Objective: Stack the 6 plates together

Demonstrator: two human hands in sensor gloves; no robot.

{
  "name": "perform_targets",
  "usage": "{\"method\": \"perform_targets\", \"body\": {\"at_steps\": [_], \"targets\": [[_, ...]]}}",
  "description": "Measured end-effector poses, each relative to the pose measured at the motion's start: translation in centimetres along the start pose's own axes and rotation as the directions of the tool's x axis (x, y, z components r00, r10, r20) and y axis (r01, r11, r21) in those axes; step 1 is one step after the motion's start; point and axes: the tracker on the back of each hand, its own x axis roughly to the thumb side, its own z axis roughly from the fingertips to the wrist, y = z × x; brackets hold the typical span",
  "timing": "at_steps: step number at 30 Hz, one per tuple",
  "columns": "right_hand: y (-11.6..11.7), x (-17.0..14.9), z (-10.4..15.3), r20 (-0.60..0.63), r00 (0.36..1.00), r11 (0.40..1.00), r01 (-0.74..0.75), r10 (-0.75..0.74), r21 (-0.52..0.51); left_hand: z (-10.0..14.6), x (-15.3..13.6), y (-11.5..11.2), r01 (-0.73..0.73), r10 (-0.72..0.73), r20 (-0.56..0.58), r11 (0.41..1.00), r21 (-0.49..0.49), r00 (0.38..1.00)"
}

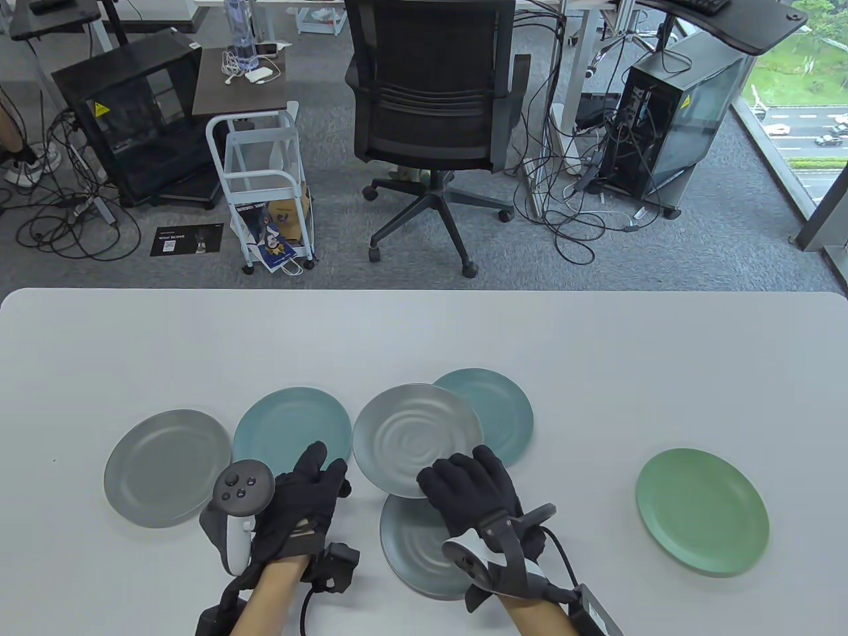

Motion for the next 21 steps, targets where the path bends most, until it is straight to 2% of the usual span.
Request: {"method": "perform_targets", "body": {"at_steps": [8,12,15,21], "targets": [[0.2,1.0,0.0,0.083,0.995,0.998,0.054,-0.056,0.026,-0.5,-0.7,-1.1,-0.125,0.120,-0.072,0.989,-0.074,0.990],[0.2,0.9,0.0,0.093,0.992,0.996,0.085,-0.088,0.039,-0.7,-1.1,-1.1,-0.136,0.128,-0.113,0.988,-0.067,0.985],[0.1,0.8,0.0,0.109,0.991,0.996,0.075,-0.080,0.043,-0.8,-1.4,-1.3,-0.168,0.150,-0.158,0.980,-0.103,0.976],[0.1,0.9,0.1,0.127,0.990,0.997,0.062,-0.067,0.044,-0.9,-1.5,-1.2,-0.157,0.146,-0.153,0.985,-0.065,0.977]]}}
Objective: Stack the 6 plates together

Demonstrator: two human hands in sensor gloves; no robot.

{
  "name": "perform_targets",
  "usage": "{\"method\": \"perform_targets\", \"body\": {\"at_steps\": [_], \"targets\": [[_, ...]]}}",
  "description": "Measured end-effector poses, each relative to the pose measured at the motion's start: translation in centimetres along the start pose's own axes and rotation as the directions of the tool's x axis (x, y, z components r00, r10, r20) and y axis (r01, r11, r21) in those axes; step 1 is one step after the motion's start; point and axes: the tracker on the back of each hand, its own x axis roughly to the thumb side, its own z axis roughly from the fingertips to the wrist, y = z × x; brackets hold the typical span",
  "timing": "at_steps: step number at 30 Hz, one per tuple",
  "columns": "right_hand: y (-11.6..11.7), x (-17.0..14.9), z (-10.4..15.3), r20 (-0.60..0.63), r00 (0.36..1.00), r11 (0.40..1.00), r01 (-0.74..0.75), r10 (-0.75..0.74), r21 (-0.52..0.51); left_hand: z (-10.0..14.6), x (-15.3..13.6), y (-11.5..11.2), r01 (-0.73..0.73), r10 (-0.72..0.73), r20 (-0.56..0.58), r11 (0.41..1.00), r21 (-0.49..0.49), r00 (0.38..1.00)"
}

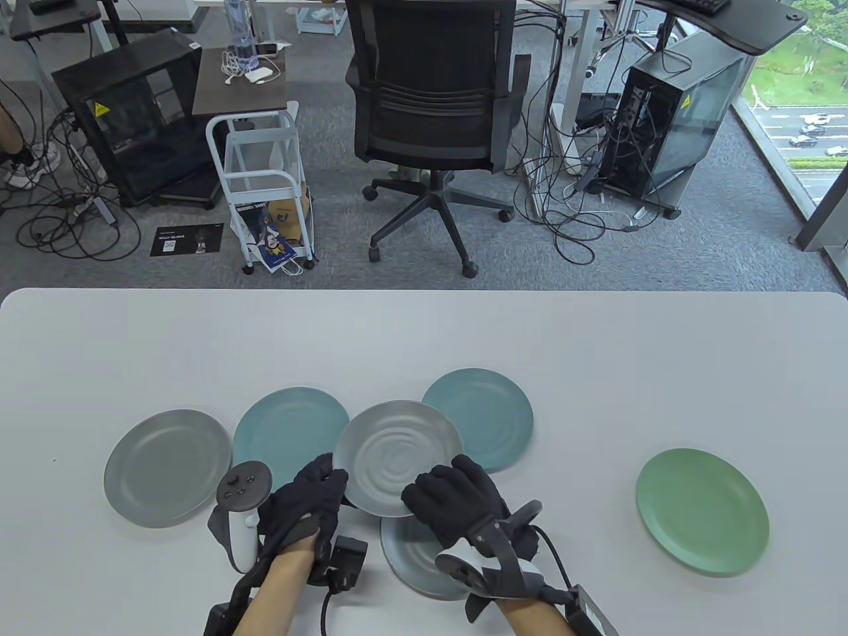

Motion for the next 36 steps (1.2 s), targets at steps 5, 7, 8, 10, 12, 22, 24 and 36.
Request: {"method": "perform_targets", "body": {"at_steps": [5,7,8,10,12,22,24,36], "targets": [[-0.4,-1.6,0.2,-0.079,0.996,0.999,-0.049,0.047,-0.021,0.0,0.0,0.8,-0.031,0.031,0.008,0.999,0.028,0.999],[-0.4,-2.7,0.3,-0.132,0.989,0.998,-0.065,0.065,0.004,0.0,0.1,1.0,-0.034,0.034,0.009,0.999,0.029,0.999],[-0.4,-3.4,0.5,-0.164,0.984,0.997,-0.073,0.075,0.016,0.0,0.1,1.0,-0.027,0.027,0.013,0.999,0.031,1.000],[-0.4,-4.7,0.9,-0.216,0.972,0.996,-0.088,0.093,0.030,0.1,0.1,0.9,-0.017,0.016,0.022,0.999,0.031,1.000],[-0.2,-6.0,1.3,-0.274,0.955,0.993,-0.097,0.110,0.061,0.1,0.3,0.7,0.005,-0.005,0.031,1.000,0.027,0.999],[0.6,-10.3,3.0,-0.448,0.888,0.991,-0.053,0.103,0.123,0.2,0.7,-0.5,0.123,-0.120,0.077,0.992,-0.034,0.990],[0.7,-10.3,3.1,-0.451,0.886,0.990,-0.051,0.106,0.131,0.3,0.8,-0.9,0.150,-0.146,0.086,0.988,-0.045,0.986],[0.9,-10.3,3.1,-0.455,0.886,0.988,-0.015,0.084,0.152,0.5,1.1,-2.3,0.267,-0.256,0.113,0.958,-0.100,0.960]]}}
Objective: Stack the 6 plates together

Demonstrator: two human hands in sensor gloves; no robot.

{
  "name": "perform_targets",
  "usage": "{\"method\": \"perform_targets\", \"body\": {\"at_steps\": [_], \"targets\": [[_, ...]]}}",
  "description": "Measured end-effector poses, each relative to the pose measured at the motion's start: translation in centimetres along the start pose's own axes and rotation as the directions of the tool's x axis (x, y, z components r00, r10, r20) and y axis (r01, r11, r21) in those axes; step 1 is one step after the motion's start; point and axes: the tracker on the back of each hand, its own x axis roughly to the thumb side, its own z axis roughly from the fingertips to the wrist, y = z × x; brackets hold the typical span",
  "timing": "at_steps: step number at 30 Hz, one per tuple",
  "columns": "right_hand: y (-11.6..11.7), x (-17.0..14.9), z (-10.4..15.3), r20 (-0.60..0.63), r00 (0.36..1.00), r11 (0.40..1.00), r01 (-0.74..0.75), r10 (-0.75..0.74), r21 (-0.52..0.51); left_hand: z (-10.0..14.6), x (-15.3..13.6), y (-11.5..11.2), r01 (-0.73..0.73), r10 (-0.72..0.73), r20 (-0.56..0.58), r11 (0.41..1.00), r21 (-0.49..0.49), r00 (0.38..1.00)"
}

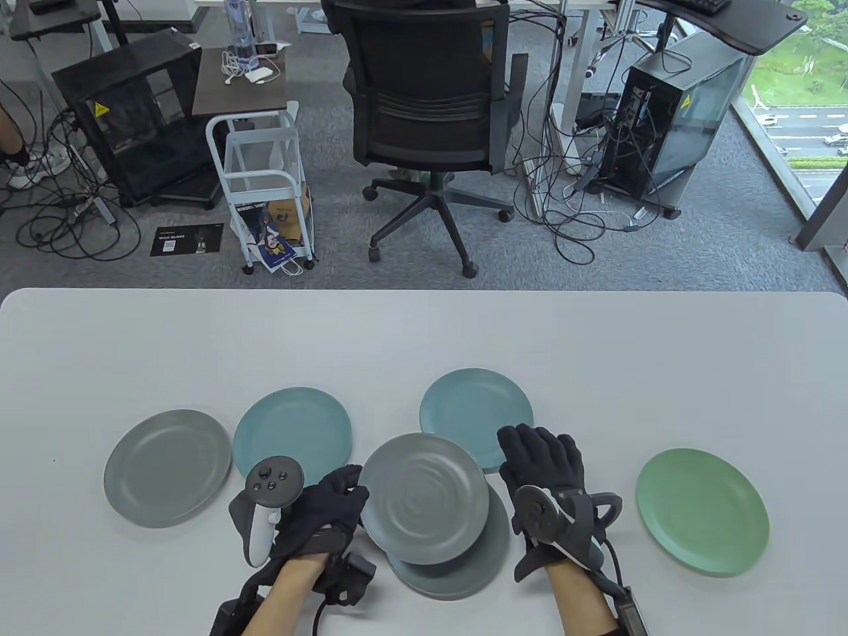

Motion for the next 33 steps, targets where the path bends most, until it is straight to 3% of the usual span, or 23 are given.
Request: {"method": "perform_targets", "body": {"at_steps": [20,24,28,33], "targets": [[0.3,-0.4,-0.1,-0.023,1.000,0.999,0.020,-0.019,0.036,0.0,0.3,-1.2,0.129,-0.132,-0.046,0.989,-0.076,0.990],[0.3,-0.4,-0.1,-0.026,1.000,0.999,0.015,-0.014,0.038,0.8,0.9,-1.0,0.364,-0.358,-0.081,0.928,0.077,0.930],[0.0,-0.5,-0.3,-0.064,0.998,0.999,-0.020,0.023,0.051,1.2,1.4,-1.0,0.462,-0.451,-0.106,0.872,0.160,0.886],[0.0,-1.0,-1.0,-0.165,0.985,0.982,-0.011,0.043,0.191,1.9,2.2,-0.8,0.553,-0.541,-0.124,0.787,0.274,0.832]]}}
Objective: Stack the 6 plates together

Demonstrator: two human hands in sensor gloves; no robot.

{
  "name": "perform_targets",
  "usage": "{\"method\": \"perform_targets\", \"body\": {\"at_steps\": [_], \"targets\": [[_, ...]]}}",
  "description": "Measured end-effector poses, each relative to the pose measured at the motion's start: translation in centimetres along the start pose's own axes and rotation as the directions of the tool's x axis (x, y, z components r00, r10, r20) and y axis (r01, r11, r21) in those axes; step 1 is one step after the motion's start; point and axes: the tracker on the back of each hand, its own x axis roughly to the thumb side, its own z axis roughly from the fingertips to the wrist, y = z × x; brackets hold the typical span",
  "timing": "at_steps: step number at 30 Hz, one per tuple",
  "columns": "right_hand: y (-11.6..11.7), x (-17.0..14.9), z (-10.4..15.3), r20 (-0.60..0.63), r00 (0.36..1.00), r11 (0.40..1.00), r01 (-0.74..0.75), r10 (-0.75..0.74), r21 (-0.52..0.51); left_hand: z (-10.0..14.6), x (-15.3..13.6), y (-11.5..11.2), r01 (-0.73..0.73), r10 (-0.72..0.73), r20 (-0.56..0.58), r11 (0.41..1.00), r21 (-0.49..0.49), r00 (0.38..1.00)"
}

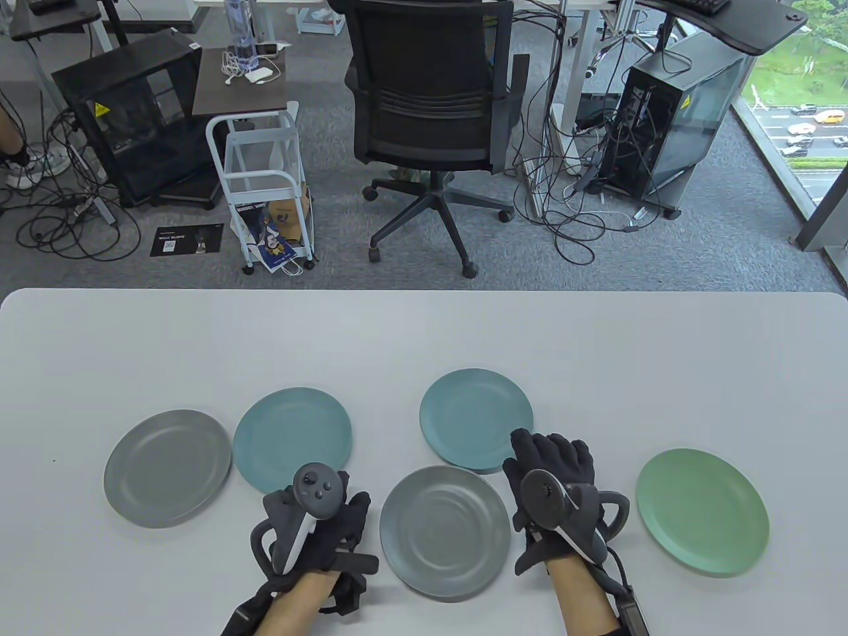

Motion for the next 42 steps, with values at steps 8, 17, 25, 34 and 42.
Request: {"method": "perform_targets", "body": {"at_steps": [8,17,25,34,42], "targets": [[1.2,-0.7,-2.2,-0.198,0.980,0.965,0.046,0.006,0.258,1.0,1.5,0.4,0.268,-0.285,0.007,0.908,0.323,0.958],[3.1,-2.2,-4.2,-0.363,0.928,0.948,0.188,-0.085,0.257,-1.0,3.1,1.7,0.312,-0.344,0.018,0.872,0.376,0.939],[4.3,-1.9,-4.8,-0.386,0.922,0.954,0.117,-0.001,0.278,-1.2,2.2,0.7,0.324,-0.357,0.044,0.886,0.332,0.933],[4.8,-2.0,-5.2,-0.435,0.901,0.959,0.130,-0.008,0.251,-1.1,1.6,0.2,0.337,-0.366,0.051,0.895,0.291,0.929],[5.2,-3.8,-5.0,-0.531,0.829,0.935,0.309,-0.175,0.174,-1.1,1.5,-0.2,0.338,-0.364,0.052,0.902,0.270,0.930]]}}
